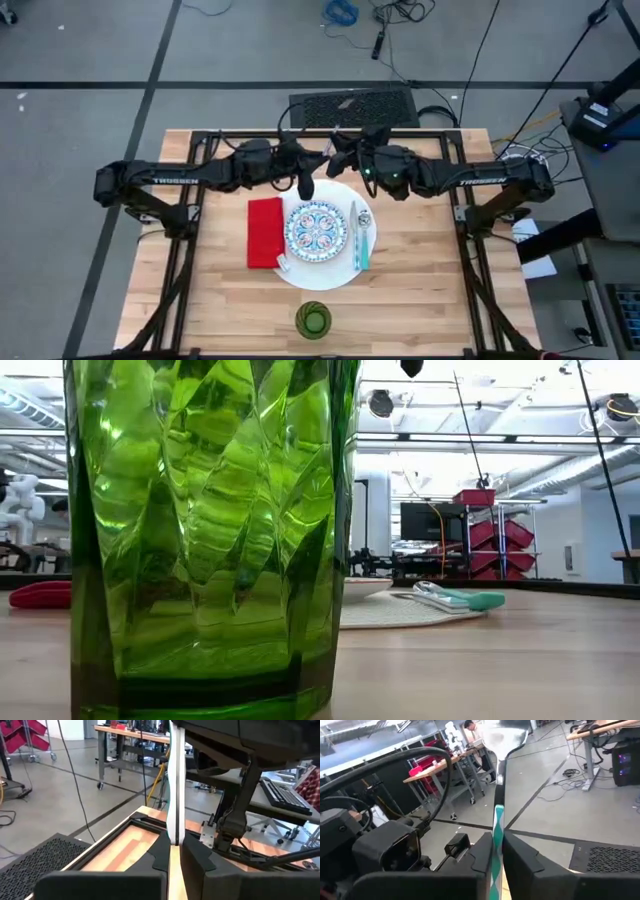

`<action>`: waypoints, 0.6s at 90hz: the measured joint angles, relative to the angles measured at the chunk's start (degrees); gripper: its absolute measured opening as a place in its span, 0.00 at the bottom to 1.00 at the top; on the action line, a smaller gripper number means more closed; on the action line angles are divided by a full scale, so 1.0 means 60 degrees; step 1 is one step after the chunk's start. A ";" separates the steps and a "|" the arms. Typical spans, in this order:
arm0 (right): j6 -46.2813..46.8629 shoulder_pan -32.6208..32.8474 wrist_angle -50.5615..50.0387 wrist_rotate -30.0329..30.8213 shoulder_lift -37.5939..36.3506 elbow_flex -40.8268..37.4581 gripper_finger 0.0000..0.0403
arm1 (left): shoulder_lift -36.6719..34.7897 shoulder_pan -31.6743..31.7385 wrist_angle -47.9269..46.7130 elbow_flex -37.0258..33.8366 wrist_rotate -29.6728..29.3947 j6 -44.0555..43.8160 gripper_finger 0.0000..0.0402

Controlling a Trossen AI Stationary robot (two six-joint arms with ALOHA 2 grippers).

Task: Set table place
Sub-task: Adjust the fork on the red table napkin on the white tablemat, then put the white fork on top of the red table napkin on the white tablemat

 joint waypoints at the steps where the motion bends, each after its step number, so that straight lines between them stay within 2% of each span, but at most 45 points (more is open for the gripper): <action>1: 0.0000 0.0001 -0.0011 -0.0026 0.0000 0.0000 0.09 | 0.0000 0.0000 0.0002 0.0000 0.0002 0.0001 0.02; 32: -0.0035 0.0032 -0.0025 -0.0181 0.0000 0.0000 0.13 | -0.0004 0.0000 -0.0049 0.0000 -0.0003 0.0012 0.00; 54: -0.1088 0.0363 -0.0025 -0.0185 -0.0033 0.0000 0.22 | -0.0141 0.0000 -0.0041 0.0004 -0.0008 0.0030 0.01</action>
